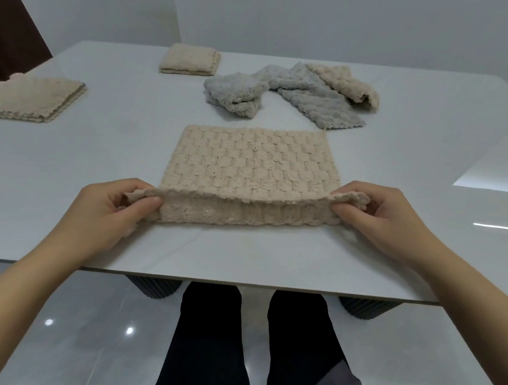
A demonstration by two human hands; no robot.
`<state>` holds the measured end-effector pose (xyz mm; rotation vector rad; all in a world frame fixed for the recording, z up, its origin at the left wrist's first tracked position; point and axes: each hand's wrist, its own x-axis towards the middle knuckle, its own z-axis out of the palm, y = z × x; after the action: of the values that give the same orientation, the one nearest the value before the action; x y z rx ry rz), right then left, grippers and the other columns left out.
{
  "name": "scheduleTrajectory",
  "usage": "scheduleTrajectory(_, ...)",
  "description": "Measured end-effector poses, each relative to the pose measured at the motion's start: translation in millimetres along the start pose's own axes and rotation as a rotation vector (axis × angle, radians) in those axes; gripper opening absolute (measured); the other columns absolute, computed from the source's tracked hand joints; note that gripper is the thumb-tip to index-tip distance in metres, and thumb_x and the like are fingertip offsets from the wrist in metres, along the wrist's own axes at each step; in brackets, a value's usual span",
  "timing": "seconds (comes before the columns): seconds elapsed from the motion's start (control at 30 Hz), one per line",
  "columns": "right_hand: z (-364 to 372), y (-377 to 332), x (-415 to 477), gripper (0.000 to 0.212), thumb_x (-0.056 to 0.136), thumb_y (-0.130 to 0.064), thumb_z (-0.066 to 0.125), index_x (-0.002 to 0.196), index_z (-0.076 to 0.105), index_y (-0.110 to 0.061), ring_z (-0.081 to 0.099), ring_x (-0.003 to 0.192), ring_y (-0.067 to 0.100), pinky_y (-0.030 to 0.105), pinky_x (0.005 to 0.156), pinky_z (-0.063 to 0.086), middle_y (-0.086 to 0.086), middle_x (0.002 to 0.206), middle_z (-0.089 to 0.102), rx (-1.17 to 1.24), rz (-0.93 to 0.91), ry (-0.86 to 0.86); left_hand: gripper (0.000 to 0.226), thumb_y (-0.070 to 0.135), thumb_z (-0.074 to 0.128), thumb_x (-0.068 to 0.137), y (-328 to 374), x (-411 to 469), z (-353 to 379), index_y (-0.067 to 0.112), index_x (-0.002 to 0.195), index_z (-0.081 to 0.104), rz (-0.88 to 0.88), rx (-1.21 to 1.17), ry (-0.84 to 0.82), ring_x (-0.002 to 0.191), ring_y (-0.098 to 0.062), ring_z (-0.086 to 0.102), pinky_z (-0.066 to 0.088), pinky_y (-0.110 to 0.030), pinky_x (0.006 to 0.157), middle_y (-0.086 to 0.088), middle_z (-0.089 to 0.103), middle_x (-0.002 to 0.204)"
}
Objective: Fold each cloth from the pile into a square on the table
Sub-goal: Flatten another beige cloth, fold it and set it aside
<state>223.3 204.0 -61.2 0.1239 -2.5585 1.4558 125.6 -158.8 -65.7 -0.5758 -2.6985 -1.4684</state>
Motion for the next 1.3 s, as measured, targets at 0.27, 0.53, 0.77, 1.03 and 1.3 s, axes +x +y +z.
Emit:
scheduleTrajectory(0.27, -7.2, 6.0, 42.1, 0.039, 0.096, -0.026, 0.059, 0.084, 0.054, 0.011, 0.039, 0.066, 0.017, 0.034, 0.062, 0.031, 0.006, 0.070, 0.043, 0.036, 0.106, 0.117, 0.031, 0.032, 0.057, 0.094, 10.8, 40.0, 10.0, 0.013, 0.071, 0.064, -0.035, 0.110, 0.087, 0.062, -0.016, 0.051, 0.040, -0.026, 0.058, -0.003, 0.065, 0.069)
scheduleTrajectory(0.53, 6.6, 18.9, 126.4, 0.037, 0.095, -0.027, 0.054, 0.063, 0.037, -0.020, 0.044, 0.069, 0.021, 0.034, 0.057, 0.025, -0.005, 0.063, 0.044, -0.581, 0.149, 0.236, 0.023, 0.032, 0.053, 0.094, 1.9, 118.7, 36.1, 0.015, 0.082, 0.061, -0.071, 0.458, 0.227, 0.080, -0.027, 0.055, 0.045, -0.035, 0.069, -0.004, 0.062, 0.077)
scheduleTrajectory(0.77, 21.3, 35.6, 141.5, 0.016, 0.097, -0.028, 0.050, 0.101, 0.058, -0.014, 0.054, 0.090, 0.024, 0.033, 0.066, 0.038, 0.005, 0.103, 0.060, -0.823, 0.086, 0.296, 0.024, 0.032, 0.047, 0.097, -4.5, 133.2, 45.5, 0.013, 0.095, 0.061, -0.042, 0.762, 0.248, 0.074, -0.025, 0.045, 0.033, -0.034, 0.061, -0.009, 0.064, 0.086)
scheduleTrajectory(1.03, 16.5, 34.3, 143.8, 0.029, 0.097, -0.020, 0.050, 0.125, 0.054, -0.014, 0.057, 0.102, 0.030, 0.038, 0.074, 0.042, 0.009, 0.118, 0.061, -0.804, 0.095, 0.357, 0.039, 0.028, 0.049, 0.095, 0.9, 141.4, 44.5, 0.009, 0.130, 0.046, -0.049, 0.831, 0.260, 0.101, -0.039, 0.054, 0.041, -0.045, 0.077, -0.019, 0.059, 0.117)
scheduleTrajectory(1.3, 73.6, -7.1, 136.5, 0.056, 0.104, -0.036, 0.020, 0.156, 0.008, -0.017, -0.004, 0.150, 0.022, 0.049, 0.119, -0.002, -0.001, 0.164, 0.001, -0.801, 0.055, -0.197, 0.058, 0.034, 0.018, 0.102, 39.3, 125.6, 101.3, 0.015, 0.155, 0.004, 0.156, 0.764, -0.192, 0.149, -0.015, -0.002, 0.000, -0.043, 0.120, -0.001, -0.001, 0.163)
